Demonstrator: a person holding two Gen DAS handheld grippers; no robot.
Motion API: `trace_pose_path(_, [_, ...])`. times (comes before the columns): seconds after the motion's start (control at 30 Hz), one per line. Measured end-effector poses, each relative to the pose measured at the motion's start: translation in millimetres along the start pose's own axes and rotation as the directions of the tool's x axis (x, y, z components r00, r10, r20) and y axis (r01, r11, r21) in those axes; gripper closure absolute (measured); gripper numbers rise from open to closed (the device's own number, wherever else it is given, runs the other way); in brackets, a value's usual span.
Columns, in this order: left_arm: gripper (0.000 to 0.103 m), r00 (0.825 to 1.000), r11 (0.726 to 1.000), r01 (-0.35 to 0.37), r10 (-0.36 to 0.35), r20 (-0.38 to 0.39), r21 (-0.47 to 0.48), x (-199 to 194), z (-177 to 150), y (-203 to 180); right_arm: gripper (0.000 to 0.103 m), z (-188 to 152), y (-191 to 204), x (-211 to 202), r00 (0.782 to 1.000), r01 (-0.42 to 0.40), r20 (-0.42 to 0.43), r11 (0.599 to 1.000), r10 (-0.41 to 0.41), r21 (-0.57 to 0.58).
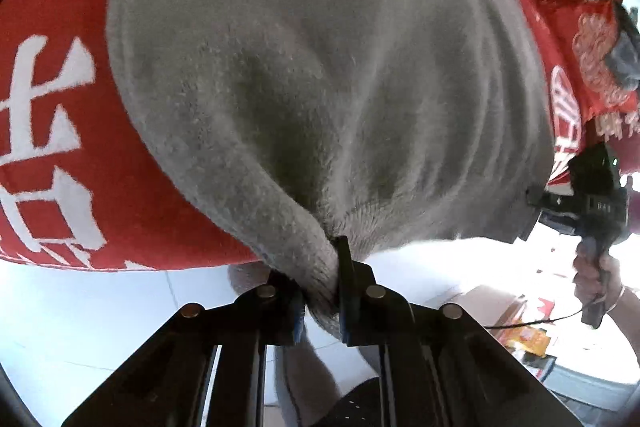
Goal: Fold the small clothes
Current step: 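Pinch the hem with both grippers and lift it over the folded body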
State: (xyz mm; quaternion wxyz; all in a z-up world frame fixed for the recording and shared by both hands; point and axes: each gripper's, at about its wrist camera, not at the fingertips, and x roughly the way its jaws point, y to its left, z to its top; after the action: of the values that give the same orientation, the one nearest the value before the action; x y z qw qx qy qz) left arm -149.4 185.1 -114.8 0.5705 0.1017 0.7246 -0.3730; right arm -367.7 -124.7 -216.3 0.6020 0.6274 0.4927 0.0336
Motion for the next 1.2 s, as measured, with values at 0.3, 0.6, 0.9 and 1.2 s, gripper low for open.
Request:
trace_pose_path(0.3, [0.09,0.971,0.986,0.162,-0.153,0.185,-0.033,-81.4,19.6,9.6,0.09,-5.3,43.2,-24.3,0.973,-0.207,0.105,0.978,0.206,-0.001])
trace_pose_path(0.6, [0.09,0.939,0.979,0.201,-0.18,0.293,-0.042,-124.0,68.5,24.5,0.09,20.5,90.5,-43.4,0.936,-0.306,0.162,0.95,0.312,-0.064])
trace_pose_path(0.9, [0.09,0.879,0.969,0.222,-0.15,0.452,-0.111,-183.6,161.2,28.1,0.09,126.0,157.5,-66.7,0.888,-0.398,0.185,0.906,0.42,-0.147])
trace_pose_path(1.2, [0.09,0.873,0.97,0.134,-0.02,0.487,-0.201,-150.7,301.8,40.9,0.09,279.6,177.5,-51.5,0.895,-0.39,0.19,0.914,0.404,-0.107])
